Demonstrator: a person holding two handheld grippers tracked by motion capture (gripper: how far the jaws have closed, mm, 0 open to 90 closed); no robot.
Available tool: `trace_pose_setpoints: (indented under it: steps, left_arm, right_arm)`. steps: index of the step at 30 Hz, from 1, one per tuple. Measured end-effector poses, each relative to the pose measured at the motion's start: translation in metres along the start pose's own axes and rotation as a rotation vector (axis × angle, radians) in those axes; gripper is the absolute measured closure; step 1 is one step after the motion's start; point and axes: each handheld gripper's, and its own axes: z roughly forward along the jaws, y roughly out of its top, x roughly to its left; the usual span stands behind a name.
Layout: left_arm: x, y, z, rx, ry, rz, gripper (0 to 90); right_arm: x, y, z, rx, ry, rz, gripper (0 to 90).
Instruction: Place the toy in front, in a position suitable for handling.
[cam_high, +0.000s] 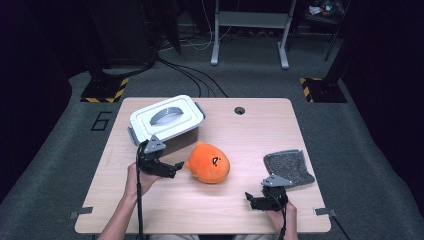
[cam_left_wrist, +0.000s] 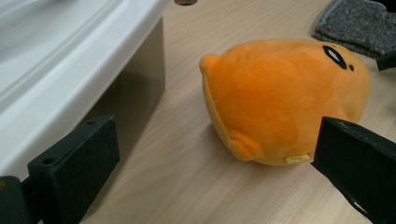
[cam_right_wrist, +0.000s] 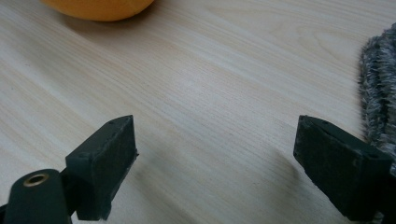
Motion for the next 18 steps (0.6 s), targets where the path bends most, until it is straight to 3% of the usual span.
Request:
trace_pose_setpoints:
  steps: [7, 13, 18]
  left_arm:
    - [-0.008, 0.0, 0.023, 0.04, -0.064, -0.014, 0.0]
    - [-0.014, 0.003, 0.046, 0.065, -0.093, -0.024, 0.8]
    - [-0.019, 0.006, 0.062, 0.104, -0.13, -0.026, 8.6]
  right_arm:
    - [0.001, 0.0, 0.001, -0.004, -0.007, -0.001, 12.2]
    - [0.001, 0.0, 0.0, -0.005, -0.005, -0.003, 12.2]
    - [0.001, 0.0, 0.0, -0.006, -0.002, -0.003, 12.3]
